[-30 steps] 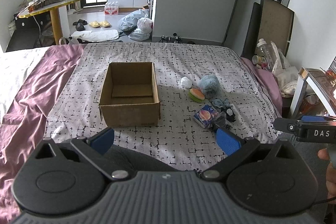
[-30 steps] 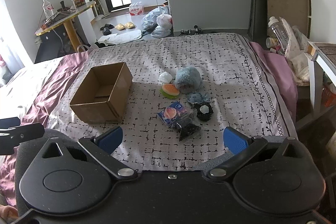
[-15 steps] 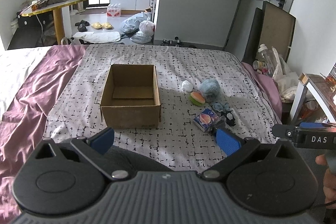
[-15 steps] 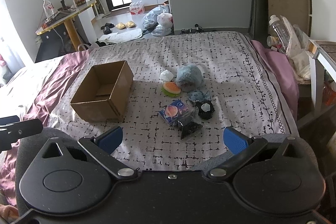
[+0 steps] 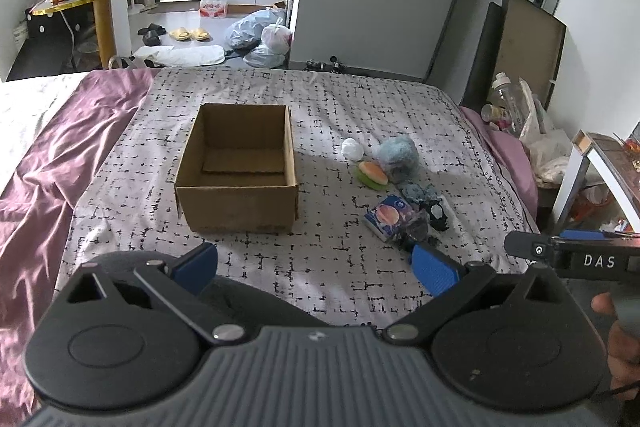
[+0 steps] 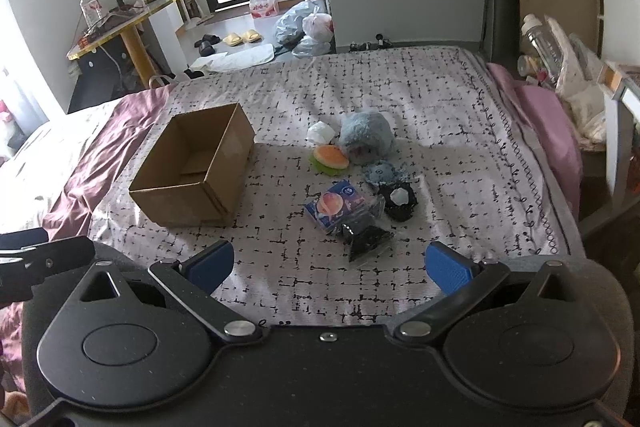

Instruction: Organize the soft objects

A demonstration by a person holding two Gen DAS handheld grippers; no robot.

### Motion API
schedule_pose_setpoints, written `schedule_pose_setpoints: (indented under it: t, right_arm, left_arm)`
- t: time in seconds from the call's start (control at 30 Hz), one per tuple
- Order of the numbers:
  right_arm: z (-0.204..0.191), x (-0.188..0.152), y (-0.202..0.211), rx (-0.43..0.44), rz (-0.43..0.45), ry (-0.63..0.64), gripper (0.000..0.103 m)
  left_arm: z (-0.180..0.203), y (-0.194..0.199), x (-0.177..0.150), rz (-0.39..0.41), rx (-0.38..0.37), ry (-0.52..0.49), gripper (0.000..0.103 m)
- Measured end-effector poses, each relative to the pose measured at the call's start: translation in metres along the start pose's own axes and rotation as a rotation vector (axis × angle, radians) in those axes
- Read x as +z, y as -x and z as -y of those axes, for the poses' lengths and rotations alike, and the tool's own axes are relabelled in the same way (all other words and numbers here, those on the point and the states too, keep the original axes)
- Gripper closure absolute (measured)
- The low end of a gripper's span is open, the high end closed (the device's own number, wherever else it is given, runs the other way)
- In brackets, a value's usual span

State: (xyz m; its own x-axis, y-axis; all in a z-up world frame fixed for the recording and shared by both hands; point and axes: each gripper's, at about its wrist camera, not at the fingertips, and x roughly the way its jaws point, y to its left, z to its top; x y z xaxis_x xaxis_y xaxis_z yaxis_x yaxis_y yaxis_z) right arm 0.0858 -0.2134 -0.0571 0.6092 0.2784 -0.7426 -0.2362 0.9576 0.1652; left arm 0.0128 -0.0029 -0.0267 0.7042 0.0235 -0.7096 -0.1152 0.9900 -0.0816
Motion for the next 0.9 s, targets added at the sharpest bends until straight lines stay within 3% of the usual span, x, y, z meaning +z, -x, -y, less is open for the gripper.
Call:
schedule_pose_setpoints:
  t: [0.37, 0.9]
  right_arm:
    - [0.023, 0.008, -0.027, 0.037, -0.029, -0.09, 0.0]
    - [0.05, 0.035, -0.081, 0.036, -0.079, -0.233, 0.001]
  left_arm:
    - [-0.002, -0.033, 0.006, -0.014, -0.014, 0.049, 0.0]
    - [0.003, -0.091, 0.012, -0.11, -0.084, 0.136, 0.003]
